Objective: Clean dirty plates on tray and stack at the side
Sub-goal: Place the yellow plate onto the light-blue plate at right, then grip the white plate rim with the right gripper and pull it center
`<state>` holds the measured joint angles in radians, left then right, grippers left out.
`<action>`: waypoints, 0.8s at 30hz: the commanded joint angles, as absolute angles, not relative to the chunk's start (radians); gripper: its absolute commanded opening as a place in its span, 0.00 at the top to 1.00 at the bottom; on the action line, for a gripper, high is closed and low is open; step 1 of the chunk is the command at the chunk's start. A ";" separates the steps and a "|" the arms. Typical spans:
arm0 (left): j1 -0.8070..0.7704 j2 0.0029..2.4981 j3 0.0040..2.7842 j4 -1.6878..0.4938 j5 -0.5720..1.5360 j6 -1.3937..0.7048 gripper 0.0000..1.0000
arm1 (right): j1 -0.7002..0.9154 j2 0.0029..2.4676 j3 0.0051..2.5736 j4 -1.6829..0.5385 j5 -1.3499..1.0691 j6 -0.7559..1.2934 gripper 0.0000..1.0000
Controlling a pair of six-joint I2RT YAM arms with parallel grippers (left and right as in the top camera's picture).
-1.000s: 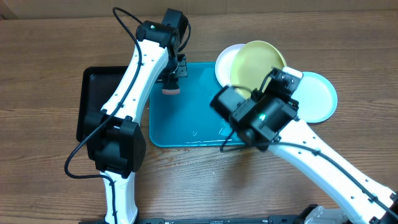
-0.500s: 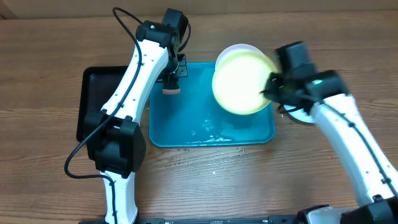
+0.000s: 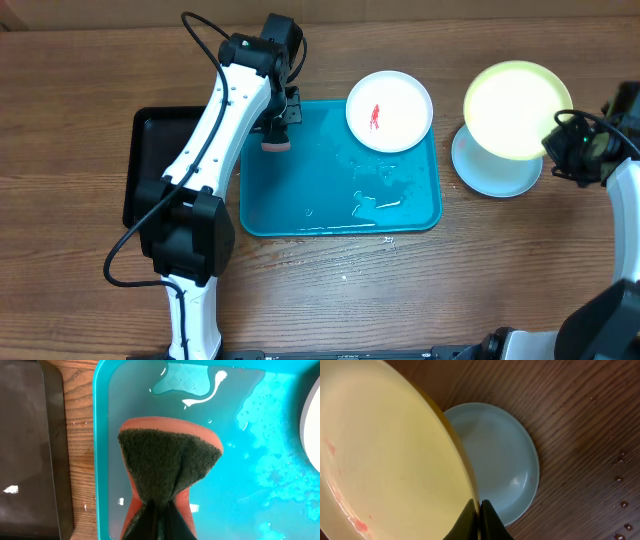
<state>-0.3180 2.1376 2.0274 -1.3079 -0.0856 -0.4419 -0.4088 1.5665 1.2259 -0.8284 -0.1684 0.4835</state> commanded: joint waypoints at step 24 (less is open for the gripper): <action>-0.308 2.132 2.024 -1.300 -0.054 -0.434 0.96 | -0.367 1.728 1.214 -0.731 -0.405 0.387 0.51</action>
<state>-0.3180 2.1376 2.0274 -1.3067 -0.0654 -0.4419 -0.4156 1.7313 1.1252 -0.7189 -0.3138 0.4362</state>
